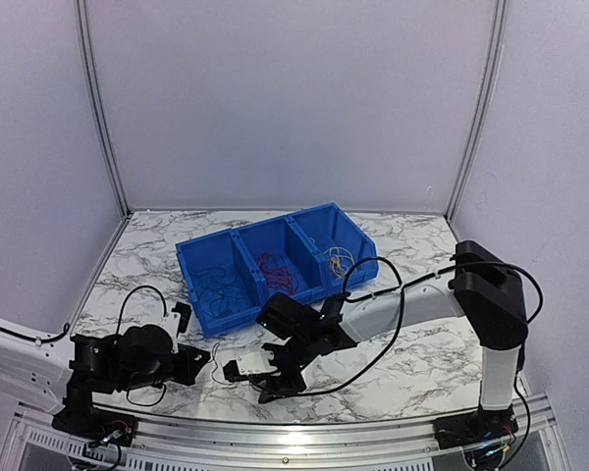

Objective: Untangle the cables

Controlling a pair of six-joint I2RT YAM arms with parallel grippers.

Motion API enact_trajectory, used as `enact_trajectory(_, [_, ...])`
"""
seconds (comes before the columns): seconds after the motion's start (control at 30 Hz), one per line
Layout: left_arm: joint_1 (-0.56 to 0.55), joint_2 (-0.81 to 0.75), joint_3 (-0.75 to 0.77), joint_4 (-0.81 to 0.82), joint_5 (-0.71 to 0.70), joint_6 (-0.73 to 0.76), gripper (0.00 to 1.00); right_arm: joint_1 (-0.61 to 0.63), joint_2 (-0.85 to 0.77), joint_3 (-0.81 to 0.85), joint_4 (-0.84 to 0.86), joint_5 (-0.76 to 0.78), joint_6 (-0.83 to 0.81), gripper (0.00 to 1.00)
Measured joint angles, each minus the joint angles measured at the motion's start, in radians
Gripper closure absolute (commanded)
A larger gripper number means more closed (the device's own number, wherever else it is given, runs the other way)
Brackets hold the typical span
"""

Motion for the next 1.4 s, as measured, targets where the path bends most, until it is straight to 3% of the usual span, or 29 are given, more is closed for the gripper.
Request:
enact_trajectory(0.2, [-0.001, -0.122, 0.082, -0.155, -0.044, 0.043, 1.00, 0.000, 0.051, 0.065, -0.016, -0.035, 0.016, 0.55])
enact_trajectory(0.4, [-0.001, -0.259, 0.422, -0.403, -0.166, 0.150, 1.00, 0.000, 0.058, 0.069, -0.019, -0.077, 0.021, 0.51])
enact_trajectory(0.57, [-0.001, -0.286, 0.730, -0.556, -0.267, 0.255, 1.00, -0.003, 0.060, 0.065, -0.021, -0.106, 0.025, 0.51])
enact_trajectory(0.73, [-0.001, -0.220, 1.005, -0.684, -0.322, 0.374, 1.00, -0.023, 0.066, 0.065, -0.020, -0.140, 0.026, 0.48])
enact_trajectory(1.0, [-0.001, -0.078, 1.346, -0.731, -0.357, 0.548, 1.00, -0.095, 0.067, 0.056, -0.030, -0.202, 0.040, 0.47])
enact_trajectory(1.4, [-0.001, 0.098, 1.639, -0.757, -0.371, 0.739, 1.00, -0.124, 0.067, 0.050, -0.023, -0.204, 0.040, 0.54])
